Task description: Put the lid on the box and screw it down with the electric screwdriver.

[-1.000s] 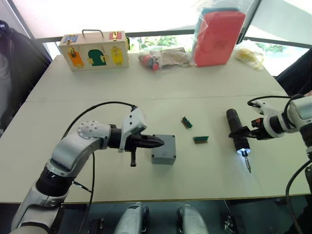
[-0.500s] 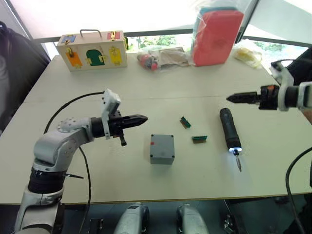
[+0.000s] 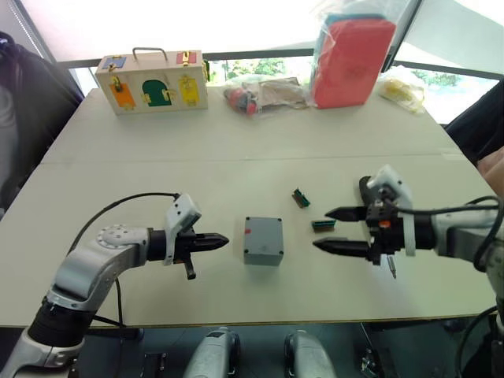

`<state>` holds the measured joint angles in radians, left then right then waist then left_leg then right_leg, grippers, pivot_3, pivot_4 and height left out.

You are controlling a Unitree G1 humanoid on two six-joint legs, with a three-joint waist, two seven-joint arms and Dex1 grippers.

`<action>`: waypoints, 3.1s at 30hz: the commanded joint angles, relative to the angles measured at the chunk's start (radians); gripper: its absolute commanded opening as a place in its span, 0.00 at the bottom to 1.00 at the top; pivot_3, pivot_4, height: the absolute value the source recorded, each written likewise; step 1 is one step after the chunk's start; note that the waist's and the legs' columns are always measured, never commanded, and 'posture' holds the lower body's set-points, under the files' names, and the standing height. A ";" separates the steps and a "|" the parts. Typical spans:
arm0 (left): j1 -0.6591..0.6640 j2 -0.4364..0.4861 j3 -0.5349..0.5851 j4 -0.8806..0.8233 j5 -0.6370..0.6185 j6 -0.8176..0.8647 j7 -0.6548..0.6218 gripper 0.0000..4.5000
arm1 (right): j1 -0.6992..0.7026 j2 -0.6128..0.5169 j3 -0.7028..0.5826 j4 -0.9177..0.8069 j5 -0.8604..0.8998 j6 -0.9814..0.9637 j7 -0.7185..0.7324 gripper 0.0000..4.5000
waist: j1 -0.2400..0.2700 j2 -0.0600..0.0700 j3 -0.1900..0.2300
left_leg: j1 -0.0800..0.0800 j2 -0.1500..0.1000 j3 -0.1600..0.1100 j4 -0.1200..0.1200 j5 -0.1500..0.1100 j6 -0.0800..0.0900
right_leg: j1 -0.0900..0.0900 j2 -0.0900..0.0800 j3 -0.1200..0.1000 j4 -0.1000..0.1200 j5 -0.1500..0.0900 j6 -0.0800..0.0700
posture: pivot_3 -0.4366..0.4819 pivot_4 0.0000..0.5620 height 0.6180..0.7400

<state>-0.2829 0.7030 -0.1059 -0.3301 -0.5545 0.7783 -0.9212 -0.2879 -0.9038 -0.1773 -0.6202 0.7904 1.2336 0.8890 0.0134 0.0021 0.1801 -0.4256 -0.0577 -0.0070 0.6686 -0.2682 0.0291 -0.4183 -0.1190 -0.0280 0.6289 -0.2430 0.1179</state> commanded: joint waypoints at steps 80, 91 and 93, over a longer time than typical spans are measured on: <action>-0.080 -0.121 -0.090 0.105 0.153 -0.122 -0.014 0.00 | 0.044 0.061 0.292 -0.040 -0.150 -0.214 -0.134 1.00 | 0.000 -0.001 0.000 | 0.000 -0.001 0.000 0.001 0.000 0.000 | 0.001 0.002 -0.002 0.001 0.000 0.000 | 0.48 0.27 1.00; -0.095 -0.075 -0.103 0.130 0.167 -0.151 -0.081 0.00 | 0.034 0.071 0.303 -0.044 -0.154 -0.213 -0.152 1.00 | 0.000 -0.001 -0.001 | 0.000 -0.001 0.000 0.001 0.000 0.000 | 0.001 0.002 -0.002 0.001 0.000 0.000 | 0.48 0.27 1.00; -0.105 -0.072 -0.102 0.147 0.170 -0.158 -0.089 0.00 | 0.027 0.074 0.311 -0.035 -0.159 -0.219 -0.149 1.00 | 0.000 -0.001 -0.001 | 0.000 -0.001 0.000 0.001 0.000 0.000 | 0.001 0.002 -0.002 0.001 0.000 0.000 | 0.48 0.27 1.00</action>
<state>-0.3698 0.6237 -0.2163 -0.1818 -0.3879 0.6410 -0.9988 -0.2424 -0.8345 0.1355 -0.6307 0.6314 1.0270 0.7368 0.0137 0.0010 0.1796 -0.4252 -0.0584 -0.0070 0.6698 -0.2679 0.0288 -0.4175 -0.1169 -0.0299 0.6299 -0.2430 0.1180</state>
